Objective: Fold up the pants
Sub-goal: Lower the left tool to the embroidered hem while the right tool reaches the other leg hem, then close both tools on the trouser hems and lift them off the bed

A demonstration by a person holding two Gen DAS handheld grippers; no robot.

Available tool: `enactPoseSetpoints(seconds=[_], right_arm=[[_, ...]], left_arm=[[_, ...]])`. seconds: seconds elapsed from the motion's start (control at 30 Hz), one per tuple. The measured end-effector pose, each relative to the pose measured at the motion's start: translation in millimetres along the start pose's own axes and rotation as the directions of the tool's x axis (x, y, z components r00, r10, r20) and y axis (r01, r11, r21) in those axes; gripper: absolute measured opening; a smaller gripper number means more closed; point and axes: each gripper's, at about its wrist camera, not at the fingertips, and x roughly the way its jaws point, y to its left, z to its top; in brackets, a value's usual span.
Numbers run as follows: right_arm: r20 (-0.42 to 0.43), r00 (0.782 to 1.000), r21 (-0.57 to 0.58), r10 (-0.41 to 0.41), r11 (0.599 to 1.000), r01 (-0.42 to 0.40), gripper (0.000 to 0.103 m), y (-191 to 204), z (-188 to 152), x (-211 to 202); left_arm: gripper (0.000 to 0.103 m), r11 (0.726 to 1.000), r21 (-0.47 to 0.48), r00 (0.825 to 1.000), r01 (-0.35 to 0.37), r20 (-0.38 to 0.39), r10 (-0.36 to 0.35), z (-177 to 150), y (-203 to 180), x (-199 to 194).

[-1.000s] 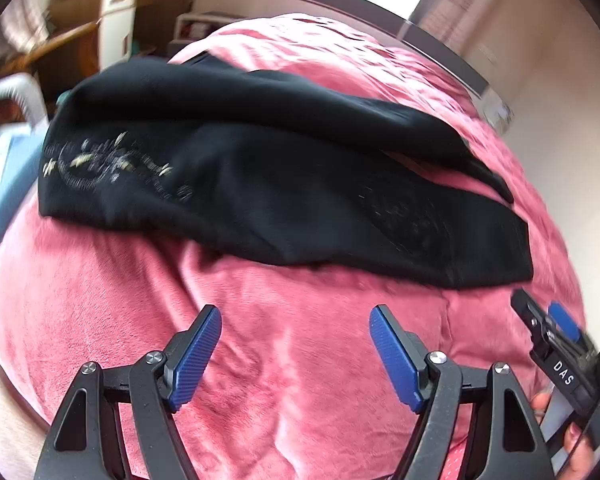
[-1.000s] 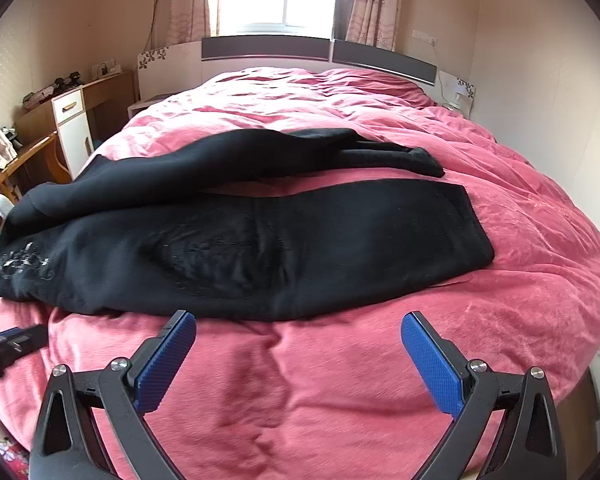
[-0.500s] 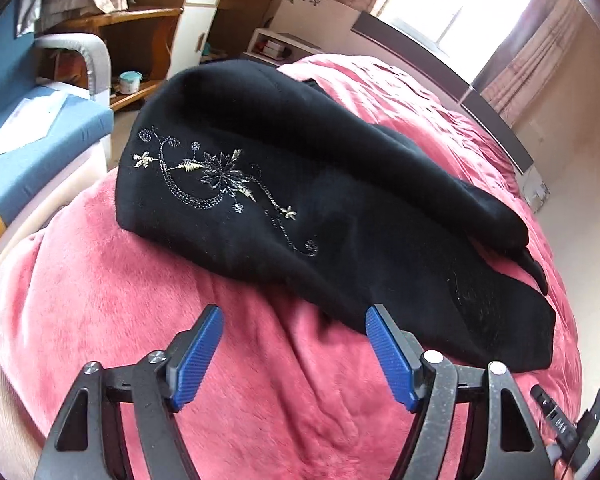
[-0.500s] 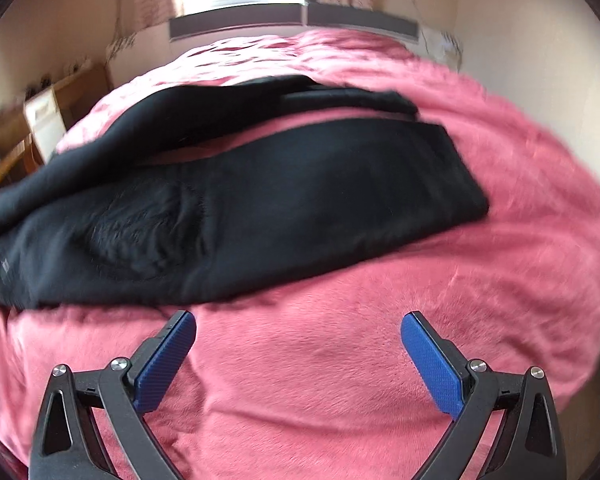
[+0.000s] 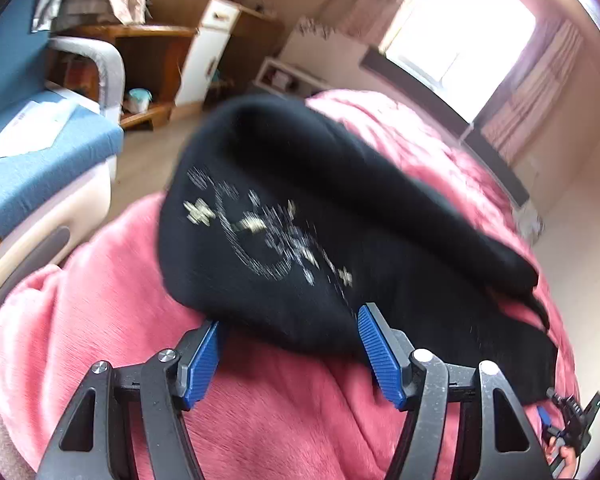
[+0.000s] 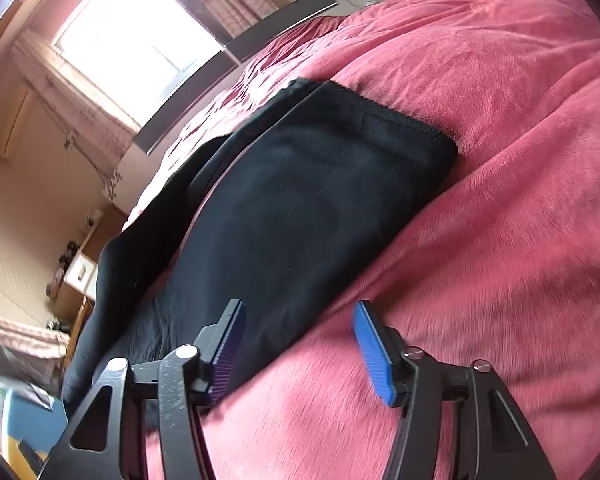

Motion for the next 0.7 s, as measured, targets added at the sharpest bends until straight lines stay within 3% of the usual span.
enactPoseSetpoints(seconds=[0.1, 0.23, 0.3, 0.4, 0.53, 0.7], right_arm=[[0.043, 0.999, 0.017, 0.02, 1.0, -0.021, 0.052, -6.7, 10.2, 5.7], [0.061, 0.998, 0.141, 0.013, 0.99, -0.022, 0.041, -21.3, 19.2, 18.6], [0.082, 0.996, 0.162, 0.029, 0.986, -0.042, 0.025, -24.6, 19.3, 18.5], [0.118, 0.991, 0.141, 0.06, 0.987, -0.076, 0.012, -28.3, 14.1, 15.7], [0.139, 0.986, 0.109, 0.087, 0.989, -0.103, 0.011, -35.2, 4.9, 15.3], [0.132, 0.989, 0.085, 0.065, 0.993, -0.077, 0.011, -31.3, 2.8, 26.3]], left_arm=[[0.067, 0.999, -0.041, 0.998, 0.01, 0.067, -0.007, 4.8, 10.2, -9.6], [0.067, 0.998, -0.055, 0.998, 0.024, 0.062, -0.02, 4.9, 17.3, -6.6], [0.069, 0.997, -0.064, 0.996, 0.04, 0.079, -0.035, 3.4, 20.6, -7.2], [0.069, 0.998, -0.046, 0.996, 0.039, 0.076, -0.036, 4.1, 24.7, -1.1], [0.069, 0.999, -0.035, 0.997, 0.041, 0.07, -0.038, 6.2, 25.9, 6.8], [0.069, 0.997, -0.066, 0.998, 0.036, 0.06, -0.032, 18.2, 30.3, 18.9]])
